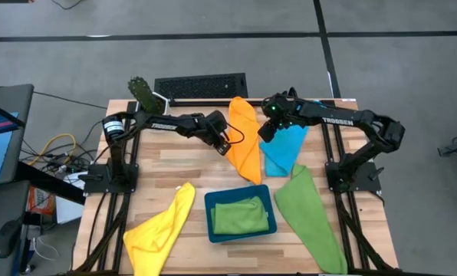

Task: Fold microfiber towels
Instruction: Fold the orange microfiber towel

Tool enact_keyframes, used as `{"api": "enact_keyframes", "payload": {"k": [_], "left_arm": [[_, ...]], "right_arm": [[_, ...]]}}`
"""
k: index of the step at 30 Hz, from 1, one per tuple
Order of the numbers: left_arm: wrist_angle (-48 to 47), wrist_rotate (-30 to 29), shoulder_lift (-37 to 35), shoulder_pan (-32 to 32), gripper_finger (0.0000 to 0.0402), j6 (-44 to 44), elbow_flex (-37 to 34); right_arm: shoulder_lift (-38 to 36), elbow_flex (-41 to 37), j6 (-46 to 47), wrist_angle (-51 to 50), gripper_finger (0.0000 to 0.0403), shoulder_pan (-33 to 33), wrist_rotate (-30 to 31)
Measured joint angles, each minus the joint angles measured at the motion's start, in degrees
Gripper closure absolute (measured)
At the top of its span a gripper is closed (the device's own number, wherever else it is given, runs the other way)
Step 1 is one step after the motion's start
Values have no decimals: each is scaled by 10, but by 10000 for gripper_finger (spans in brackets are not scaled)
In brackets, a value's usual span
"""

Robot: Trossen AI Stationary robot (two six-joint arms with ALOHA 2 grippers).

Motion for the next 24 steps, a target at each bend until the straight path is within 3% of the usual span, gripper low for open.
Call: {"api": "enact_keyframes", "payload": {"k": [4,9,17,24], "left_arm": [[-32,32,-2,8,396,1,32],[-107,65,-22,11,400,8,128],[-271,-15,-45,24,401,72,342],[-291,-28,-46,36,401,62,447]], "right_arm": [[0,0,-11,5,212,5,-62],[0,0,-48,17,219,22,-120],[-44,0,-55,42,230,52,-121],[-130,0,-105,129,238,94,-117]]}}
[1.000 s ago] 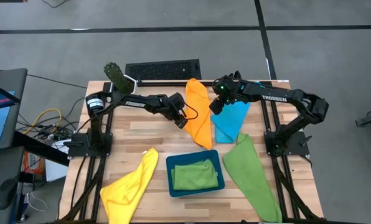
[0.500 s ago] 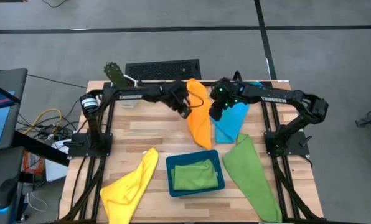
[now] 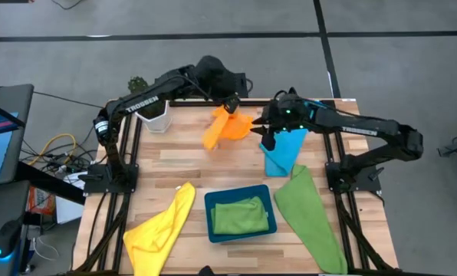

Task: Fold microfiber towels
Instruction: Fold the orange microfiber towel

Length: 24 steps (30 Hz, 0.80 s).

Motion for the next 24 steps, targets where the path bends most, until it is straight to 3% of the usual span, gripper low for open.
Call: {"api": "enact_keyframes", "payload": {"k": [3,7,16,20,24], "left_arm": [[7,-3,0,6,401,-14,12],[12,-17,1,11,401,-26,12],[6,-33,1,11,401,-22,12],[0,-33,1,11,401,-16,12],[1,-33,1,11,401,-11,12]], "right_arm": [[-5,0,-30,39,238,27,16],[31,0,-34,75,228,67,101],[131,-1,117,85,153,86,183],[149,0,94,107,150,84,226],[191,1,60,163,153,81,226]]}}
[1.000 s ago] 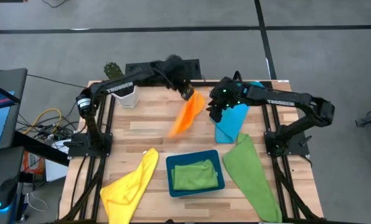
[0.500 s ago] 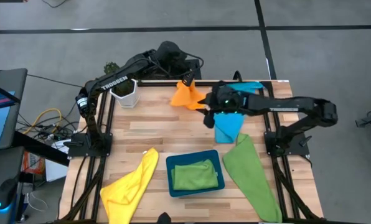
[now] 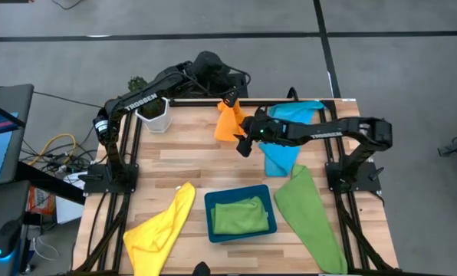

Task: Fold microfiber towels
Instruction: Fold the orange microfiber towel

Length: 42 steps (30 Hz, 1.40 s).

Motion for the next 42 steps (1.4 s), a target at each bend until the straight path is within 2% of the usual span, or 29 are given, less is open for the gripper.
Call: {"api": "enact_keyframes", "payload": {"k": [7,10,13,16,17,21,24,34,38,42], "left_arm": [[-4,0,0,0,401,10,0],[-4,0,0,0,401,10,0],[-4,0,0,0,401,10,0],[-4,0,0,0,401,10,0],[-4,0,0,0,401,12,0],[-5,0,0,0,401,21,0],[-25,0,1,2,401,22,15],[-73,-4,0,1,401,25,122],[-91,-20,-1,2,401,31,157],[-108,-18,1,1,401,29,161]], "right_arm": [[74,-1,30,15,156,-18,-3],[78,-1,19,24,182,-18,-2],[69,-1,15,31,249,-17,-3],[52,-1,14,13,359,-19,-23],[47,-1,13,8,379,-20,-38],[0,-1,34,-39,394,-24,-73],[-58,-1,35,-78,396,-24,-77],[-247,-1,31,-197,397,-48,-79],[-286,-1,30,-251,397,-64,-79],[-286,-1,30,-290,393,-67,-102]]}}
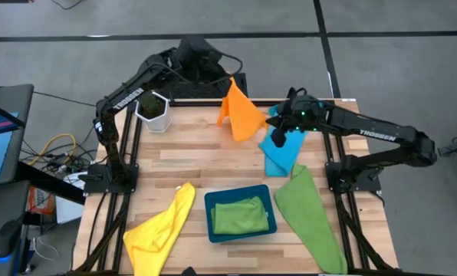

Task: Fold microfiber towels
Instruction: Fold the orange microfiber towel

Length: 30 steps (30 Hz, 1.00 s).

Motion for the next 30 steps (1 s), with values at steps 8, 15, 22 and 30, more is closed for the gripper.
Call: {"api": "enact_keyframes", "payload": {"k": [8,15,22,30], "left_arm": [[-47,6,6,-9,401,-1,-4],[-53,-13,6,-12,401,0,-4],[-68,-26,16,-12,401,7,-4],[-67,-10,36,-6,401,11,-4]], "right_arm": [[86,0,-14,21,378,27,-21],[168,0,-31,71,320,27,-22],[219,-1,-8,130,249,28,-85],[249,-1,21,233,184,76,-18]]}}
